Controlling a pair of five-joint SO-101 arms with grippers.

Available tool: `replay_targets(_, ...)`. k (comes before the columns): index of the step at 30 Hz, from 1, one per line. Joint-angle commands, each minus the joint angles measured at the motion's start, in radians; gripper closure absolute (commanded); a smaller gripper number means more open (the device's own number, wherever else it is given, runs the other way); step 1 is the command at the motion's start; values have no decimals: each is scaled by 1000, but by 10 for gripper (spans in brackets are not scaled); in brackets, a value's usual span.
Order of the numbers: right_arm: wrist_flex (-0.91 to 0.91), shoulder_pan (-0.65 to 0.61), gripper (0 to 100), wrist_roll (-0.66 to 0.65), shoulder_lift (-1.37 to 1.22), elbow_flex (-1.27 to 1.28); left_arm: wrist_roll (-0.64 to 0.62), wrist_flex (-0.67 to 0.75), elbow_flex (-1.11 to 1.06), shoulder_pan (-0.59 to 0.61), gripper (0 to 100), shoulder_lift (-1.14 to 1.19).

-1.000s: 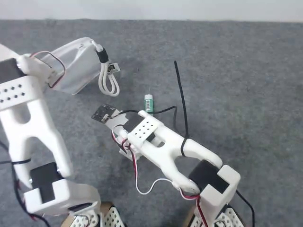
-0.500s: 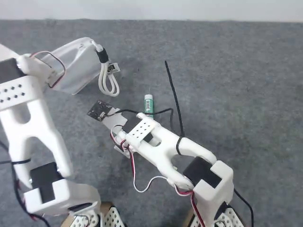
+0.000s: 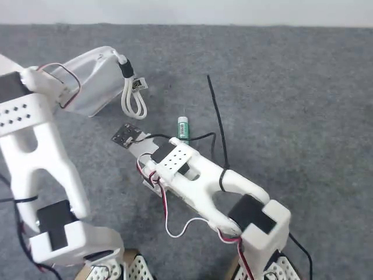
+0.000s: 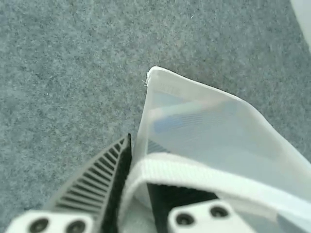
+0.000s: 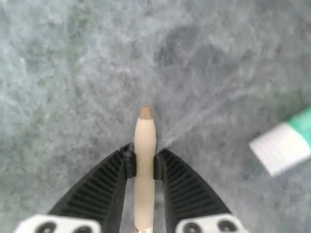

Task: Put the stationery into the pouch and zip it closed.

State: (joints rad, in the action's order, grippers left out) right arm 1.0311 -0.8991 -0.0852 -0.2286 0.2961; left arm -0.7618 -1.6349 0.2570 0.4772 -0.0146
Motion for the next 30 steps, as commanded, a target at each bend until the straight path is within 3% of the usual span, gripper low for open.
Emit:
replay_targets(1,77,-12,992,28,125,-28,-11,26,16,5,991,-21)
replay_targets(17,331,-12,992,32,446,-28,-8,15,4,-69,991,-23)
replay_targets(30,338,-12,992,37,737,49,-6,-5,-8,-126,991,-29)
